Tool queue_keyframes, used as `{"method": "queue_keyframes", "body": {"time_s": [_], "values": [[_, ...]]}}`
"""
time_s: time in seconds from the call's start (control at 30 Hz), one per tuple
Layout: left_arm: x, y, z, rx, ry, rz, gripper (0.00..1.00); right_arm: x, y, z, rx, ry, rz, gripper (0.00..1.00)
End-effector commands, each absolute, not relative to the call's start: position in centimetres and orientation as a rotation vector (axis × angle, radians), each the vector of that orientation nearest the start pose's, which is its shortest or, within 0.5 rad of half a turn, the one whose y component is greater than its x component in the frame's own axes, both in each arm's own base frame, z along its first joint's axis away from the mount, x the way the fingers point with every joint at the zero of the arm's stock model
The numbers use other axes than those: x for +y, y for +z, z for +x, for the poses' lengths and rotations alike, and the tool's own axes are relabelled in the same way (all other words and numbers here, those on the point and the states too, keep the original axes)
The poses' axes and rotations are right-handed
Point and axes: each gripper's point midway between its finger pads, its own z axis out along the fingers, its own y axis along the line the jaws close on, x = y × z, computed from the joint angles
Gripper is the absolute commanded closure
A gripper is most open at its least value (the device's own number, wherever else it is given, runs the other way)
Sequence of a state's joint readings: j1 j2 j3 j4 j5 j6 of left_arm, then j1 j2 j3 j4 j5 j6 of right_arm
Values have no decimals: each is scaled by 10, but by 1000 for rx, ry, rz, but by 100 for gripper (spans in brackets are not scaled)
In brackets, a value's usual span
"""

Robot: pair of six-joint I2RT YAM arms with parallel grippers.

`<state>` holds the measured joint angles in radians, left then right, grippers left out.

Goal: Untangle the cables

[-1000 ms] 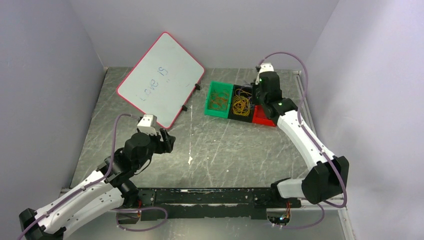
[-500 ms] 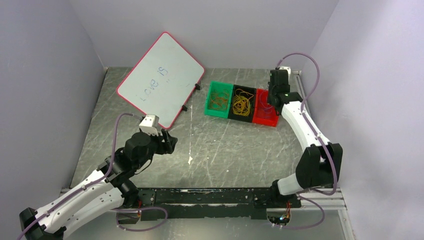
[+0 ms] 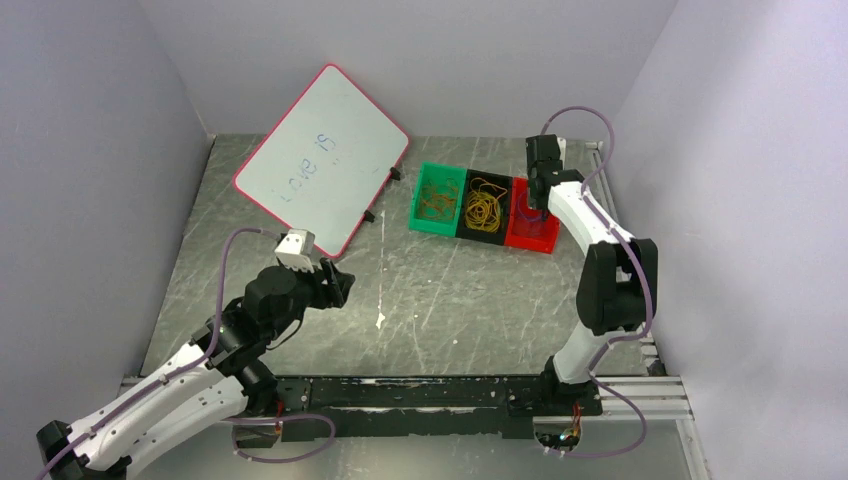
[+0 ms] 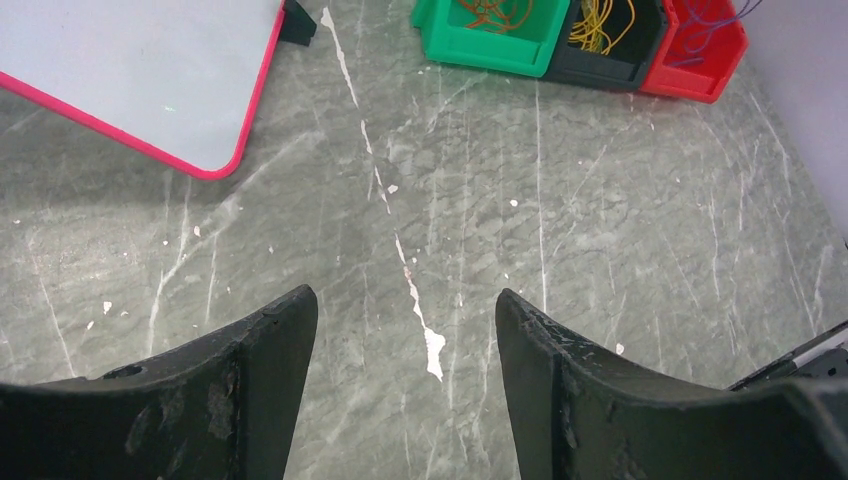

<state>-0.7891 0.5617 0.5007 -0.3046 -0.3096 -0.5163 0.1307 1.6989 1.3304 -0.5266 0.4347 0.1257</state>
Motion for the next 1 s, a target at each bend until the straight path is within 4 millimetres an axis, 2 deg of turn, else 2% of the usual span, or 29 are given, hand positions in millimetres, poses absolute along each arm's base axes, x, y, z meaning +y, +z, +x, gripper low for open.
{"method": "queue_keyframes", "body": {"time_s": [0.0,0.13,0.37,0.6,0.67,0.77,0.97], "values": [[-164,193,210,1928,-602,49,30,-26,118,438,2406,-437,200,100],[-164,194,209,1929,-603,52,30,-28,99,448,2437,-402,203,100],[-166,193,210,1934,-606,53,30,-22,69,468,2471,-344,184,100],[-165,193,210,1937,-600,52,30,-15,53,478,2490,-301,168,100],[-164,192,210,1938,-598,49,29,-15,50,477,2503,-302,161,95],[-164,191,209,1941,-598,48,29,-15,58,476,2484,-298,161,87],[-164,192,210,1939,-599,52,29,-15,101,478,2404,-279,155,65]]}}
